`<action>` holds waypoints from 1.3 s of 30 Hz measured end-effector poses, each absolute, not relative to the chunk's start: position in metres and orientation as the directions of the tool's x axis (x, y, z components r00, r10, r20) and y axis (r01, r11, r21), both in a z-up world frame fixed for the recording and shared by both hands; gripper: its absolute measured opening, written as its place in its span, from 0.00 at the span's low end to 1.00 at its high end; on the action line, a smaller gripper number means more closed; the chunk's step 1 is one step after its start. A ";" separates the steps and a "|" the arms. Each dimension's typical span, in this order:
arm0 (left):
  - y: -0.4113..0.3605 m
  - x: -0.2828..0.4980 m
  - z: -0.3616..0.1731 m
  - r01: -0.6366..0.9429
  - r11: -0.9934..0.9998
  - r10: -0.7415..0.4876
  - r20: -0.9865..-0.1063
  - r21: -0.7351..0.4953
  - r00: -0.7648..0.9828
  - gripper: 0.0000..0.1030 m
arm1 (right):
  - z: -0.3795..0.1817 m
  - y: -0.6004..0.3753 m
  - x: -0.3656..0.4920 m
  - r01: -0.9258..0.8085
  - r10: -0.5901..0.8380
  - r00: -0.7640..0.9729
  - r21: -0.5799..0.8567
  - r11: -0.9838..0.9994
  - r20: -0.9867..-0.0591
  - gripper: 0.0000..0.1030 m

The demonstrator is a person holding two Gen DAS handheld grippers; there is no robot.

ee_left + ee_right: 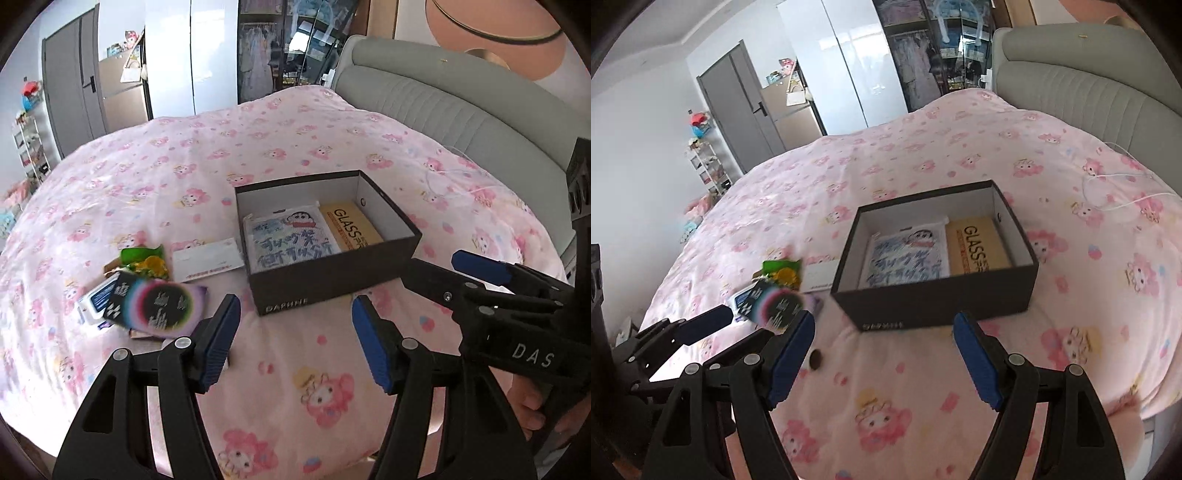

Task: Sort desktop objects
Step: 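Withdraw the left tool and move toward the dark Smart Devil box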

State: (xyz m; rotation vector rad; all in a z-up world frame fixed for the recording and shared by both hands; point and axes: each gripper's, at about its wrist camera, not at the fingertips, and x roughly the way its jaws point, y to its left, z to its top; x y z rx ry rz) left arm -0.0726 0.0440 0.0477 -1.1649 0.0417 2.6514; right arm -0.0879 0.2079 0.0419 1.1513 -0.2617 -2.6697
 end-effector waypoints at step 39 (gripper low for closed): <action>-0.110 -0.006 0.017 0.026 -0.973 0.147 -0.708 -0.228 -0.691 0.62 | 0.019 0.053 -0.071 0.361 -0.332 -0.557 0.139 -0.922 -0.761 0.74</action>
